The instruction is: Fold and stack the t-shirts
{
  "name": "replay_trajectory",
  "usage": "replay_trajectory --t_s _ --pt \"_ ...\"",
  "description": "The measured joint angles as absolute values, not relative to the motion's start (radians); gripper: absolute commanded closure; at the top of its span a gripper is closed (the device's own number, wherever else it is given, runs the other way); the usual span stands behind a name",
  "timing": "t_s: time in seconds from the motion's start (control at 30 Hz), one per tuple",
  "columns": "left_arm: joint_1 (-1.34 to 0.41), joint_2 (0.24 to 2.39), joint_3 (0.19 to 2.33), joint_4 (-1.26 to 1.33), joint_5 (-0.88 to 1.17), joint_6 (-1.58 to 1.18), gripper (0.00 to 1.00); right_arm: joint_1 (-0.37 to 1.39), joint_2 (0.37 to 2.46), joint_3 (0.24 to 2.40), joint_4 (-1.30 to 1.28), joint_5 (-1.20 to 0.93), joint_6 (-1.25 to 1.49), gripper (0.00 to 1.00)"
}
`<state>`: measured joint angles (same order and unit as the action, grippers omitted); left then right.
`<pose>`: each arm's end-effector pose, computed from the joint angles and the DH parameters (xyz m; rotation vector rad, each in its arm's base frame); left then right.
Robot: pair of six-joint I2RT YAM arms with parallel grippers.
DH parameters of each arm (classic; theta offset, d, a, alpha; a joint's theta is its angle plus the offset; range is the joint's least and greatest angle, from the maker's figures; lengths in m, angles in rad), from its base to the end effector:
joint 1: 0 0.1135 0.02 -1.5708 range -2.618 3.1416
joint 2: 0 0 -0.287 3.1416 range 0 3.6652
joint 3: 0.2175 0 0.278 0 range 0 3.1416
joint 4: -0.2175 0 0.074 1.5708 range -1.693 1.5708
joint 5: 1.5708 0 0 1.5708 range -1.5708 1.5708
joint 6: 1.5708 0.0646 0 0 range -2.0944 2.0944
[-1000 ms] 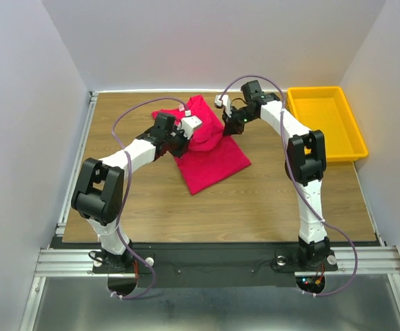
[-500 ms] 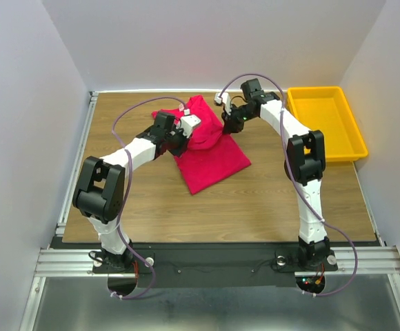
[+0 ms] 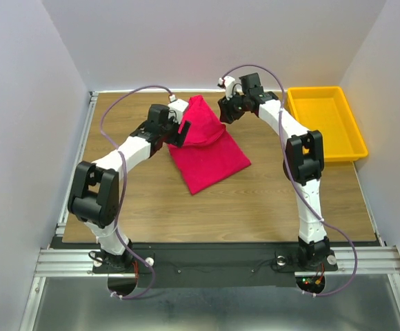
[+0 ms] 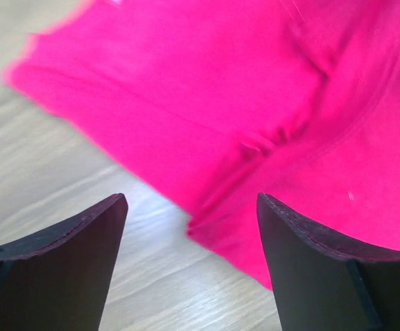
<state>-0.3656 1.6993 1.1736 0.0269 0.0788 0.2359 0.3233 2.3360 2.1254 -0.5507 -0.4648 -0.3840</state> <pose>0.4121 -0.1632 0.2476 0.6599 1.9639 -0.1612 0.5523 0.2156 0.2315 -1.0038 2.0534 0.5084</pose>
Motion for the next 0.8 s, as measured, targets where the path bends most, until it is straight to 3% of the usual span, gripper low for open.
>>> replay_trajectory --t_s 0.13,0.23,0.33,0.37,0.4,0.5,0.8 --pt "-0.35 1.594 1.173 0.047 0.028 0.198 0.08 0.323 2.297 2.066 -0.513 -0.461 -0.337 0.39" --pt "-0.33 1.485 1.152 0.08 0.047 0.164 0.1 0.322 2.237 1.974 -0.506 -0.502 -0.352 0.44" --pt "-0.312 1.353 1.066 0.104 0.09 0.123 0.11 0.317 2.188 1.905 -0.501 -0.55 -0.369 0.57" --pt "-0.309 1.31 1.03 0.11 0.107 0.109 0.12 0.317 2.176 1.887 -0.5 -0.565 -0.373 0.7" --pt "-0.307 1.276 1.001 0.11 0.121 0.101 0.12 0.316 2.166 1.867 -0.496 -0.577 -0.381 0.77" --pt "-0.308 1.185 0.908 0.1 0.172 0.06 0.12 0.312 2.138 1.804 -0.495 -0.604 -0.396 0.89" --pt "-0.308 0.99 0.744 0.052 0.252 -0.064 0.12 0.315 2.146 1.741 -0.531 -0.662 -0.415 0.91"
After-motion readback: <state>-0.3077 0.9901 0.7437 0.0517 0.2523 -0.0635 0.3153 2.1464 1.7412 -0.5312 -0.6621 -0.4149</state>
